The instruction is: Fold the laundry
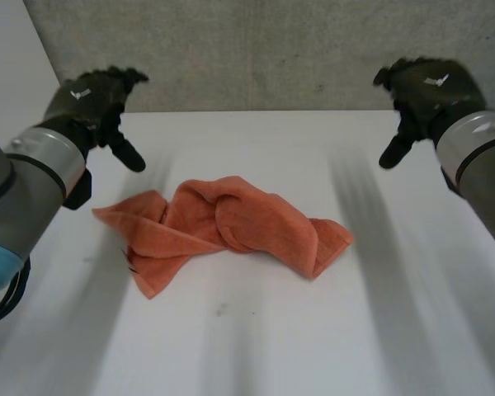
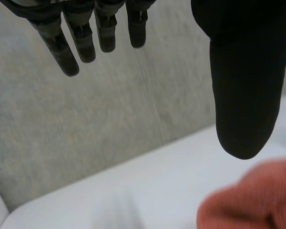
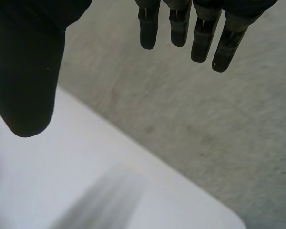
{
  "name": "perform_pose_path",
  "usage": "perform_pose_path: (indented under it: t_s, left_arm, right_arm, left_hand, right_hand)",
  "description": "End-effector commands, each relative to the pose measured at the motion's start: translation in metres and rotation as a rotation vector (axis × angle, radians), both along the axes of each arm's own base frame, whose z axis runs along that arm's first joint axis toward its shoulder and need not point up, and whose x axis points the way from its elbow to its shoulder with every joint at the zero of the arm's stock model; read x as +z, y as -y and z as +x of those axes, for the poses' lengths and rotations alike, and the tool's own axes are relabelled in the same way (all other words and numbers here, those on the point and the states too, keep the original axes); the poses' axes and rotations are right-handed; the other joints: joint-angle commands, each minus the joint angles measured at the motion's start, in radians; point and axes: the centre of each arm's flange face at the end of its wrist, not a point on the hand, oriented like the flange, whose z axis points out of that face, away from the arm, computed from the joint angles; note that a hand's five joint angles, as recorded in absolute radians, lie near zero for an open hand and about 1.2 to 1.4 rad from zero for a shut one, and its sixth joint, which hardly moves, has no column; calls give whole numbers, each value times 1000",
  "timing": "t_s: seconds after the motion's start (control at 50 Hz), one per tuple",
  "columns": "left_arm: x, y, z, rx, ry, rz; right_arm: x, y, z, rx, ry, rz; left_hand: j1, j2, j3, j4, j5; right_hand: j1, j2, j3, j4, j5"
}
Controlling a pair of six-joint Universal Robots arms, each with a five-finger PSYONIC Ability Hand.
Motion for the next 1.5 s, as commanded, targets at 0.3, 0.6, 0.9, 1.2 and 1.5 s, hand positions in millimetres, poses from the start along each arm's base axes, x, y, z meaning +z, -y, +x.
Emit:
perform_pose_path:
  t_s: [0.3,0.6,0.9,1.2,1.5]
  left_arm:
    - [-129,32,14,24,336,174]
    - [-159,45,18,38,340,192]
    - [-131,39,23,62,314,111]
    - [-14,-14,29,72,212,-162]
    - [79,-53,42,64,58,-407]
  right_arm:
    - [-109,-30,12,142,-225,315]
    - [-156,-22,17,107,-67,389]
    - [-158,0,25,102,6,254]
    - [-60,3,8,69,108,45]
    - [38,38,-32,23,185,-46]
  left_hand:
    - [380,386,386,385,387]
    - [755,761,761,760,762]
    - [1163,1170,1170,1169,1171]
    - [1163,1170,1170,1169,1171]
    - [1163,1170,1170,1169,1171]
  right_hand:
    - [-37,-47,-39,-58,-67]
    - [58,48,56,37,28]
    - [1185,1175,1183,1164,1155]
    - [1185,1175,1183,1164,1155]
    - [1185,1175,1183,1164,1155]
